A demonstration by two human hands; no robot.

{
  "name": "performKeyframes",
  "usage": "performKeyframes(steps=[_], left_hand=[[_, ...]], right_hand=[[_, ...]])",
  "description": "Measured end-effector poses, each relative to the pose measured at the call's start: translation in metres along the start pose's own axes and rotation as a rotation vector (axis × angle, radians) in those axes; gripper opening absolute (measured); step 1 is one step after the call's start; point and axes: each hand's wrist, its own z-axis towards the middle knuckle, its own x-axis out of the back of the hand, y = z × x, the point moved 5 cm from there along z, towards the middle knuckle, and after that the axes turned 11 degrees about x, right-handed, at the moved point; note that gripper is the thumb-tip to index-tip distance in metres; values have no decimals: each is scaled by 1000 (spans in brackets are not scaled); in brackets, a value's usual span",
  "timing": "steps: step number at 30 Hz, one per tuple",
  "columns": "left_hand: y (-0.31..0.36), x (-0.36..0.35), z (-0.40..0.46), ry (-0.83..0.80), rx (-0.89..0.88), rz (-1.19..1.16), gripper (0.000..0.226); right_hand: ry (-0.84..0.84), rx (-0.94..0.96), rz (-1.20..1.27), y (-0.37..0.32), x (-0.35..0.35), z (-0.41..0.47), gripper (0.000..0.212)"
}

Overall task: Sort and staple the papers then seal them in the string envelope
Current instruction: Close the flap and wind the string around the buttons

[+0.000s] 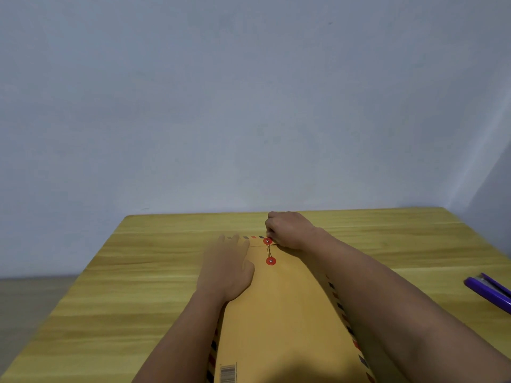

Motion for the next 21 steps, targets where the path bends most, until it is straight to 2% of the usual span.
performKeyframes(steps=[8, 16, 21], left_hand=[[-1, -3, 3, 7, 20, 6, 67], [-2, -3, 3, -6, 23, 13, 69], [0, -1, 2, -13, 21, 22, 69]], right_hand=[[19, -20, 7, 6, 1, -24, 28], [54, 106, -45, -23, -1, -47, 30], [94, 110, -66, -34, -1, -62, 27]])
